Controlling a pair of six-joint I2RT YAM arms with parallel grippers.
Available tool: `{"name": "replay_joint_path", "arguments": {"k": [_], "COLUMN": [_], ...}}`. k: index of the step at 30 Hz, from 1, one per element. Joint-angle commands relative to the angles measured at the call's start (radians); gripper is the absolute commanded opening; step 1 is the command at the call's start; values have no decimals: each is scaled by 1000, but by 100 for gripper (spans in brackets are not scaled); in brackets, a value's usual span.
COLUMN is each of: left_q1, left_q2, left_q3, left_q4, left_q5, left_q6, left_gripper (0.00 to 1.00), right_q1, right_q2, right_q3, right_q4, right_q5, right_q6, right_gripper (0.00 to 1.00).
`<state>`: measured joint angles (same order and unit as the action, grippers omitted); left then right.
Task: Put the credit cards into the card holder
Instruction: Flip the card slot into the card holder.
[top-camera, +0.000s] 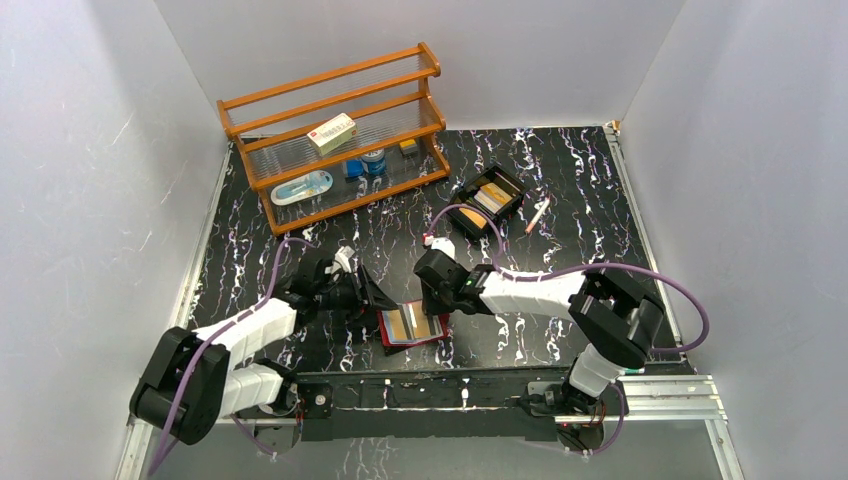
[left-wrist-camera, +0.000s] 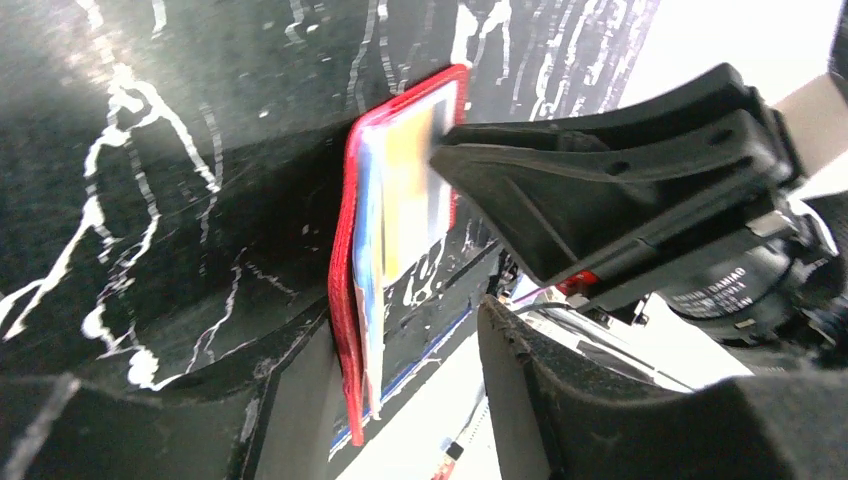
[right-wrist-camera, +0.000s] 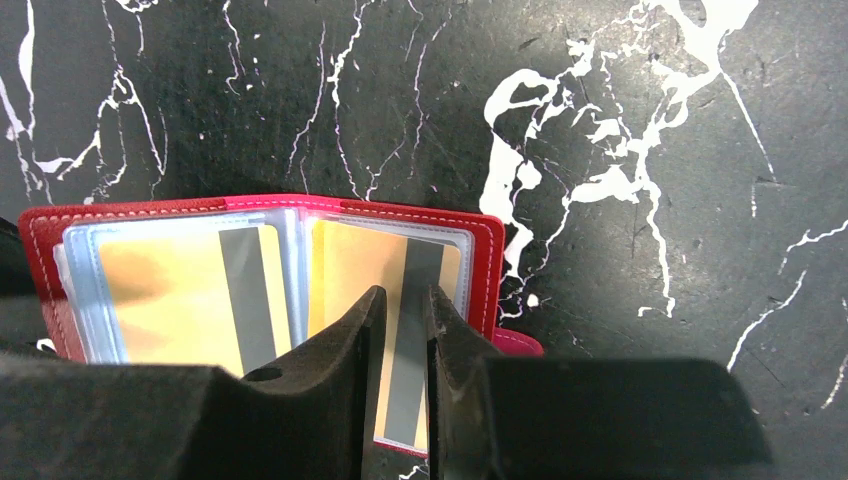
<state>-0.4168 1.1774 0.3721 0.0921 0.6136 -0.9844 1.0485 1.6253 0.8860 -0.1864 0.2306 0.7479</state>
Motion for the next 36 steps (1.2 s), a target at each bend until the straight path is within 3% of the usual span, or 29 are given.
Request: {"name": "replay_joint_path", "arguments": {"k": [1,4,11,18,20,23,27,36], "left_q1": [-10,-16,-26,-28,-29,-35,-37,-43], "left_q2": [-15,15,2,4,12,5,-20,-16], "left_q3": [-26,-35,-27,-32,-34,-36,-34,-39], "left_q4": [110,146,124,179,205,213,188,185], "left_q5": [46,51,24,32,44,42,24,9], "left_q6": [-37,-43,-19,-16,-18,-17,-4,5], "left_gripper": [46,44,19,6,6,18,22,10], "right_q1": [7,7,7,7,7,7,7,7], "right_q2": [27,18,7,4,3,0,1,11], "right_q3": [-58,-64,-85,-94,-98,-105,-108,-110], "right_q4": [-35,-26,-5,15,18,22,22,31], "right_q5": [-48,-49,-56,-73,-73,-75,-77,-83], "right_q6": [25,26,32,36,39,41,41,41], "right_gripper": [28,28,26,26,26,26,26,26]}}
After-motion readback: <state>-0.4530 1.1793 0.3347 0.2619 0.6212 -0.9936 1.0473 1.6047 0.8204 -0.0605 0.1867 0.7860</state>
